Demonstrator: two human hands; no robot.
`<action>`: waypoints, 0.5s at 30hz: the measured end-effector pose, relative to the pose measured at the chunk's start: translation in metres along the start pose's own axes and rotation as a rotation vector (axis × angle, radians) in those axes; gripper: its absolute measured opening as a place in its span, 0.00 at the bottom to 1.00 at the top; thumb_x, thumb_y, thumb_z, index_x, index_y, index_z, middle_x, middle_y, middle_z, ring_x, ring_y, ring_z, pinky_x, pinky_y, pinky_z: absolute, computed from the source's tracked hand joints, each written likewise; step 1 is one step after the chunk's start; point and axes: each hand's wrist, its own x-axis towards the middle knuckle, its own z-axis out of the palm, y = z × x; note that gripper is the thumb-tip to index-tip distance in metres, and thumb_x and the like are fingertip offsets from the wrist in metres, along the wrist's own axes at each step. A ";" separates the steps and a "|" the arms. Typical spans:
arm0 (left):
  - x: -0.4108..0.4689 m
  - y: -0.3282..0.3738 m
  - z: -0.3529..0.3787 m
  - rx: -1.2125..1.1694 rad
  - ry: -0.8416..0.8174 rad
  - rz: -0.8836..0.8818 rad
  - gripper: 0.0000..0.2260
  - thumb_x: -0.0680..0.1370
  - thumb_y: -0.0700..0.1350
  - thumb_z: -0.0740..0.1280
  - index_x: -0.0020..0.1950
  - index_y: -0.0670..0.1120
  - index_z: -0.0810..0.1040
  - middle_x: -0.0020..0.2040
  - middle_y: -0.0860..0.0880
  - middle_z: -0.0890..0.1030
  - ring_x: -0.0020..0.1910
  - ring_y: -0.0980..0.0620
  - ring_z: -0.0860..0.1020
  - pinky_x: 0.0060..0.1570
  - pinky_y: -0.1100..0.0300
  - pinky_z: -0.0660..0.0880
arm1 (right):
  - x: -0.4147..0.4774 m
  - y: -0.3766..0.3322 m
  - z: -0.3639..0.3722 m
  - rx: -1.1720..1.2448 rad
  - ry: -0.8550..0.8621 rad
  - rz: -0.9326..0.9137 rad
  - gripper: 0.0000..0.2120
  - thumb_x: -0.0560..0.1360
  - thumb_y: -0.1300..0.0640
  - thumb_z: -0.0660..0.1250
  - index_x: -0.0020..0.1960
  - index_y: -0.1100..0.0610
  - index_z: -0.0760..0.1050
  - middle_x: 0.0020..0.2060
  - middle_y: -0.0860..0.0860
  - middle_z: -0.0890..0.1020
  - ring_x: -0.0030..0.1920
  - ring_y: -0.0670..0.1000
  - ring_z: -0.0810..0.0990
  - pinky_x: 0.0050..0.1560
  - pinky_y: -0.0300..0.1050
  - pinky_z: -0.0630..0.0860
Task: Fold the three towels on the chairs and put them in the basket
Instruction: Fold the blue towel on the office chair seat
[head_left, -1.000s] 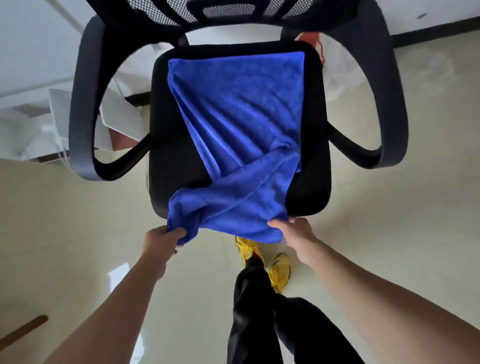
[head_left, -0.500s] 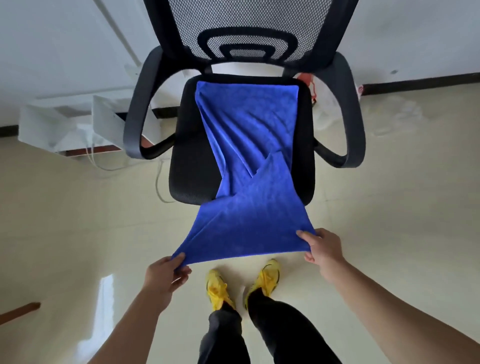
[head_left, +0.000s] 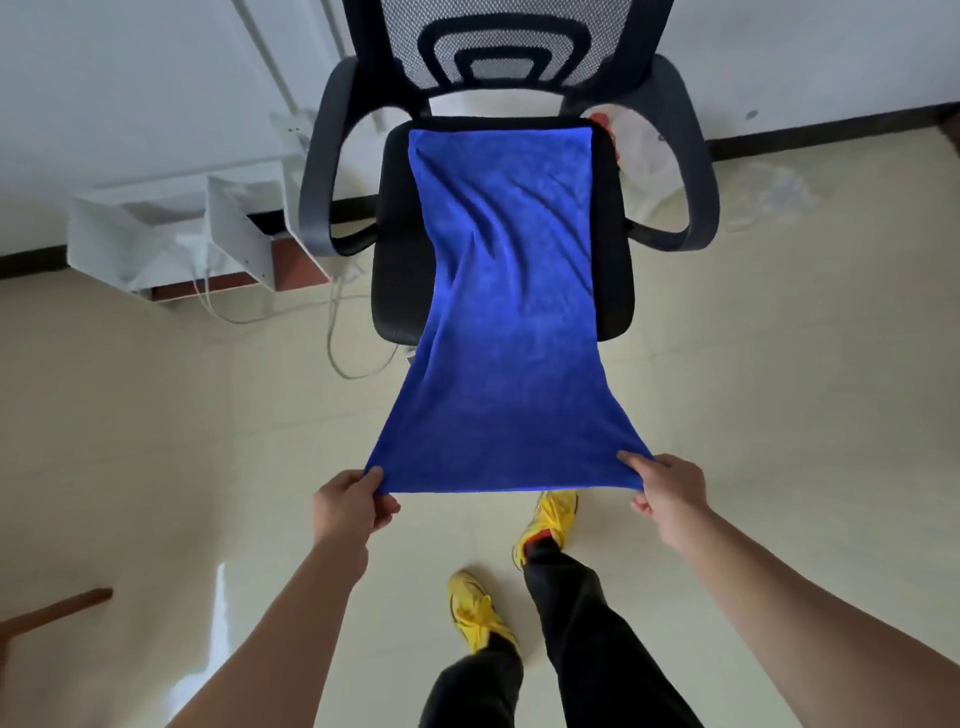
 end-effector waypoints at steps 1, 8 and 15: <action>-0.003 0.000 -0.001 -0.007 0.001 0.020 0.06 0.79 0.40 0.64 0.44 0.40 0.76 0.31 0.41 0.78 0.32 0.46 0.76 0.38 0.55 0.77 | -0.003 -0.002 -0.001 0.014 0.008 0.001 0.21 0.70 0.59 0.75 0.32 0.58 0.63 0.30 0.54 0.66 0.26 0.53 0.62 0.29 0.44 0.66; -0.028 -0.005 -0.015 -0.133 0.129 0.096 0.06 0.74 0.38 0.59 0.37 0.40 0.71 0.31 0.43 0.73 0.29 0.45 0.70 0.34 0.56 0.72 | -0.033 0.003 -0.004 0.055 -0.014 -0.121 0.15 0.72 0.55 0.74 0.37 0.60 0.69 0.33 0.54 0.73 0.31 0.55 0.68 0.35 0.46 0.72; -0.021 -0.028 -0.019 -0.045 0.175 -0.010 0.07 0.73 0.40 0.59 0.37 0.40 0.73 0.31 0.42 0.74 0.30 0.44 0.73 0.34 0.56 0.71 | -0.037 0.024 -0.007 -0.001 0.032 0.008 0.14 0.71 0.59 0.74 0.35 0.60 0.70 0.31 0.54 0.71 0.26 0.52 0.65 0.29 0.44 0.70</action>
